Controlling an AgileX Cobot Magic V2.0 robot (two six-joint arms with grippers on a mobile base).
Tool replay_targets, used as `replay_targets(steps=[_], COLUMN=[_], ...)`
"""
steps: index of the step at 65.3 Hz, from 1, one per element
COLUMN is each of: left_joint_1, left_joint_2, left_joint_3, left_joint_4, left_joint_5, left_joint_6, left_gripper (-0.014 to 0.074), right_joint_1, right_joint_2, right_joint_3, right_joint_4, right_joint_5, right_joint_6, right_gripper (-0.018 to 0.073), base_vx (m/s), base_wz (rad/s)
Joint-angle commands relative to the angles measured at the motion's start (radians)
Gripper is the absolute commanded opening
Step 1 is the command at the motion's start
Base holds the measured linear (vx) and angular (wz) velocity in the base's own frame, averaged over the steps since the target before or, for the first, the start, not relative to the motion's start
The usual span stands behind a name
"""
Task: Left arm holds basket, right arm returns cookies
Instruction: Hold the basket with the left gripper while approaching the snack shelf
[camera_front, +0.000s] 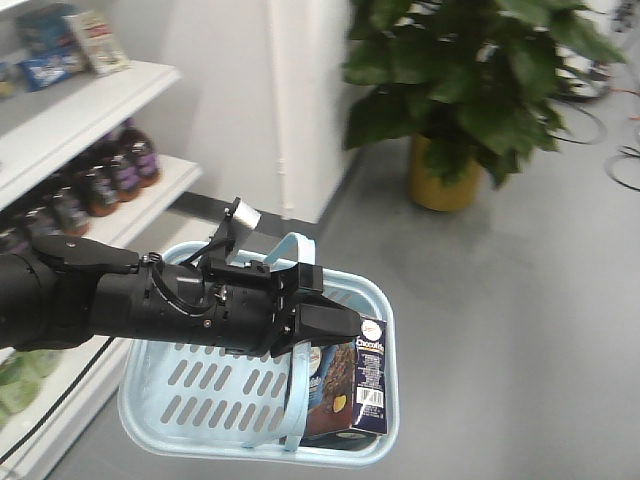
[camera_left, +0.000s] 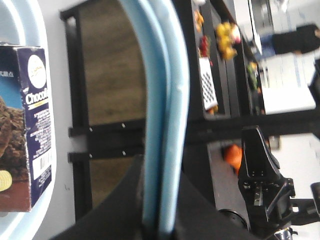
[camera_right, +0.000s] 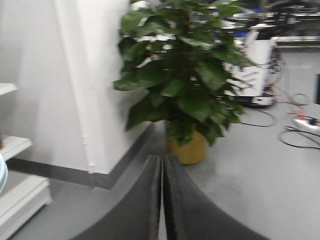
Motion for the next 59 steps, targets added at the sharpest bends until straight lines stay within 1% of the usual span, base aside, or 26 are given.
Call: replay_targets(steps=[1,59], left_joint_1=[-0.004,-0.004], left_joint_2=[-0.052,-0.052], left_joint_3=[-0.029,-0.029], left_joint_4=[-0.062,-0.062], left_joint_5=[0.045,0.045], left_joint_6=[0.016,0.016], left_gripper=[-0.0006,-0.0006], right_joint_1=[-0.005,-0.005], right_joint_2=[-0.012,-0.012], right_joint_3=[0.003,0.003], right_joint_4=[-0.004,-0.004], right_joint_5=[-0.067,-0.067], right_joint_6=[-0.005,-0.005], right_gripper=[-0.0008,-0.0008], base_vx=[0.21,0.2], base_wz=[0.75,0.7])
